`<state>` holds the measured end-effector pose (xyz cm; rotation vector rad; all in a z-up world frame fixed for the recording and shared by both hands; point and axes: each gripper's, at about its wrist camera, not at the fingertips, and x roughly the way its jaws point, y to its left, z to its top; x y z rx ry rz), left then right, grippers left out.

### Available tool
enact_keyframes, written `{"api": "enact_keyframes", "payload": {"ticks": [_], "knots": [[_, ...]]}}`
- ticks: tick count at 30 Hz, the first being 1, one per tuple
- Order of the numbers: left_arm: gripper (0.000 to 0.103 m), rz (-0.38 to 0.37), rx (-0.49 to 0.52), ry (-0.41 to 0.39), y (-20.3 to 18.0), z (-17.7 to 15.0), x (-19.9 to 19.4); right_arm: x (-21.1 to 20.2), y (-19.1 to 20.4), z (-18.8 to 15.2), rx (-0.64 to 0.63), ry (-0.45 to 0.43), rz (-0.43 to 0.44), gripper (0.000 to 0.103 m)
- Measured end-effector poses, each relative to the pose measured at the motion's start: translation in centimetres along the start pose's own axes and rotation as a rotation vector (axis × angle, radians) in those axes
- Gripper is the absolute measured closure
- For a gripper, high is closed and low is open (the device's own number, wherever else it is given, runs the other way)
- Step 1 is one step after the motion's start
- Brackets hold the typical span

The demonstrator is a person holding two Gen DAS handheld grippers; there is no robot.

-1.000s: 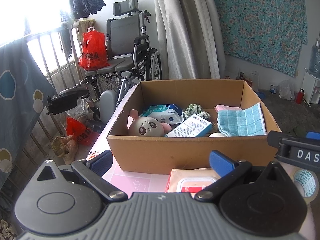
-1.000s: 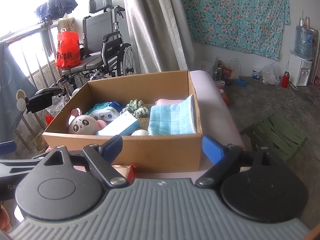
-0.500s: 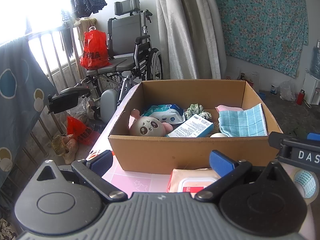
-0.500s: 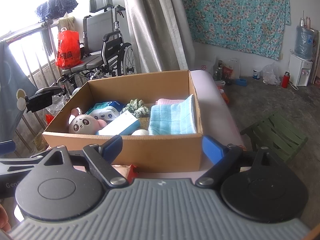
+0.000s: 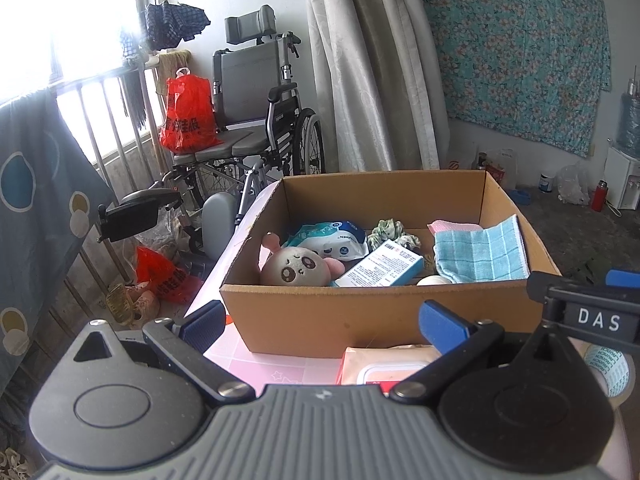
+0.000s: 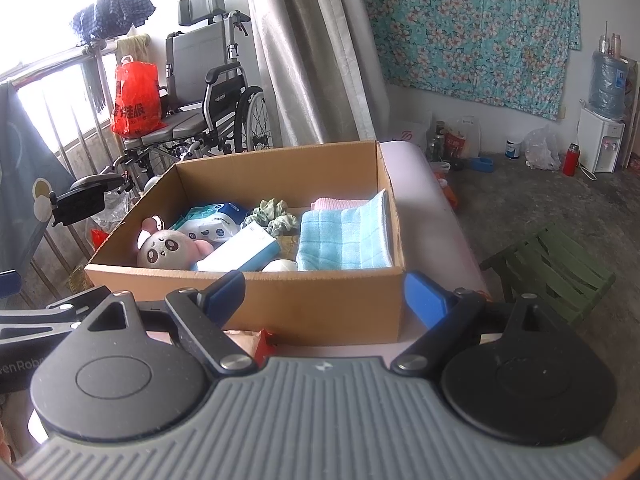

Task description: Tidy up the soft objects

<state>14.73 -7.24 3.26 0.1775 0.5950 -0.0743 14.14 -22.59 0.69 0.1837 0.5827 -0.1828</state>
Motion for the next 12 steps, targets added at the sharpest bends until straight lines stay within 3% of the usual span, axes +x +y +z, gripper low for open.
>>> {"api": "enact_keyframes", "payload": {"ticks": [12], "knots": [[0.0,-0.042,-0.019,-0.017,-0.11,-0.08,-0.4,0.01,-0.18,-0.08,0.008,0.004,-0.008,0.016]]}}
